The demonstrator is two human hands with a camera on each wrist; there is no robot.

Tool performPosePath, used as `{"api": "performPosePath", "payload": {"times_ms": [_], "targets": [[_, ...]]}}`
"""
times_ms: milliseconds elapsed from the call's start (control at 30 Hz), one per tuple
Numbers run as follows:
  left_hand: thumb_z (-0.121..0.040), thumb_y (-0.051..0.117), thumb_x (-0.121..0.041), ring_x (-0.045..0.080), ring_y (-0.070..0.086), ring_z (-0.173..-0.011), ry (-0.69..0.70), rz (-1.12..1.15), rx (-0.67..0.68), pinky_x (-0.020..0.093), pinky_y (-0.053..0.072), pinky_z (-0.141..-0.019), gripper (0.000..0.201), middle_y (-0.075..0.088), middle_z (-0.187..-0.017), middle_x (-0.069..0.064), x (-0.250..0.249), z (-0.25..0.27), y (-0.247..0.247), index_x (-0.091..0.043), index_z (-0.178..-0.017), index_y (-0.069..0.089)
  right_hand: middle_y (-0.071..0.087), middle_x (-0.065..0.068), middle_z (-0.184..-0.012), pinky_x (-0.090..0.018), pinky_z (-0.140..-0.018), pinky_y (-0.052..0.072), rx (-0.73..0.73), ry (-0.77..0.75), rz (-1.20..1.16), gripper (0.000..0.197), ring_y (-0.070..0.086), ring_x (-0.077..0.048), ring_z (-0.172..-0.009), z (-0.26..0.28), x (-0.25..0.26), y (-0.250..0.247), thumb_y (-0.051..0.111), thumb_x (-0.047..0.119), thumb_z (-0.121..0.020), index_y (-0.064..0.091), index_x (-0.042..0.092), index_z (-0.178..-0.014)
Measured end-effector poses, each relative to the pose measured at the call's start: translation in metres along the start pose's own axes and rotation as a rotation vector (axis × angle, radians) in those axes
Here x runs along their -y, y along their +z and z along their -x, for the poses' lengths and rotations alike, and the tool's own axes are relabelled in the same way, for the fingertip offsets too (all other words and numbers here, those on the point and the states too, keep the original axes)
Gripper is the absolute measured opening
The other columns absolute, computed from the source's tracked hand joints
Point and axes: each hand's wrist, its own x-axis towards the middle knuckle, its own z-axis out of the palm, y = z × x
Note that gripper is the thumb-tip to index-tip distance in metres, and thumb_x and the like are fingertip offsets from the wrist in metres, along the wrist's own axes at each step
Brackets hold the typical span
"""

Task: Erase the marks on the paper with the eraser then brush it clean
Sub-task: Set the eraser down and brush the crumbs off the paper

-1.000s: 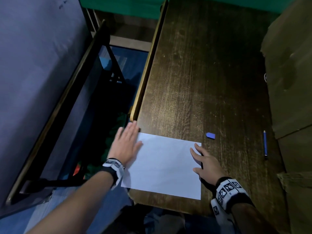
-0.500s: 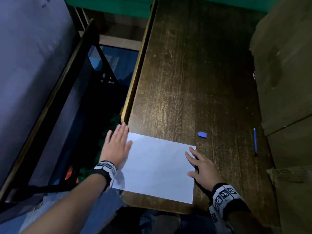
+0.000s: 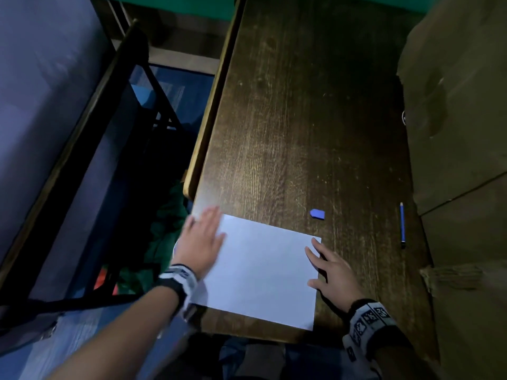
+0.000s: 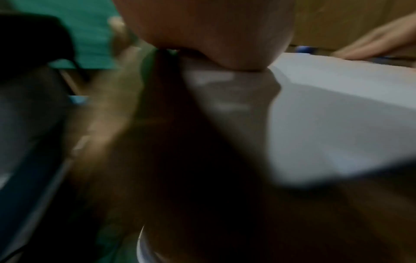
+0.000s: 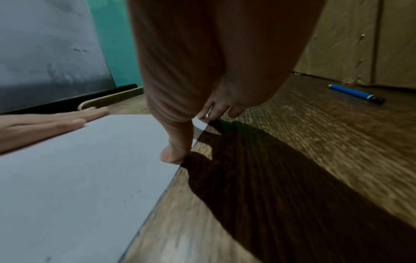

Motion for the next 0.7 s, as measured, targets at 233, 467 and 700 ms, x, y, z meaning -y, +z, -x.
{"api": "performPosePath", "payload": {"times_ms": [233,467,700], "targets": [[-0.105,0.033,-0.043,0.024,0.013,-0.155,0.092,0.102,0.041,0.043,0.003,-0.124,0.067,0.014,-0.169,0.010,-0.062,-0.006,-0.015,-0.007,-0.160,0.021,-0.001,0.029,-0.159,-0.028,-0.119,0.020,0.029,-0.061,-0.040,0.083,0.013,-0.009,-0.148,-0.007,0.015,0.002,0.073,0.018,-0.086,0.027,0.037,-0.153],[-0.106,0.025,-0.052,0.017,0.005,-0.157,0.405,0.000,0.111,0.040,-0.001,-0.124,0.068,0.004,-0.170,0.001,-0.095,0.028,0.025,-0.018,-0.163,0.012,-0.001,0.031,-0.159,-0.034,-0.119,0.026,0.025,-0.108,-0.071,0.083,0.021,-0.005,-0.145,-0.012,0.026,0.004,0.075,0.021,-0.085,0.029,0.035,-0.153],[-0.105,0.017,-0.047,0.026,0.025,-0.153,-0.153,-0.083,-0.054,0.050,0.018,-0.121,0.069,0.024,-0.166,0.011,0.057,0.024,-0.017,-0.003,-0.157,0.028,0.001,0.032,-0.157,-0.023,-0.115,0.022,0.018,-0.080,-0.084,0.084,0.022,-0.007,-0.146,-0.010,0.028,0.004,0.075,0.017,-0.085,0.029,0.036,-0.152]]}}
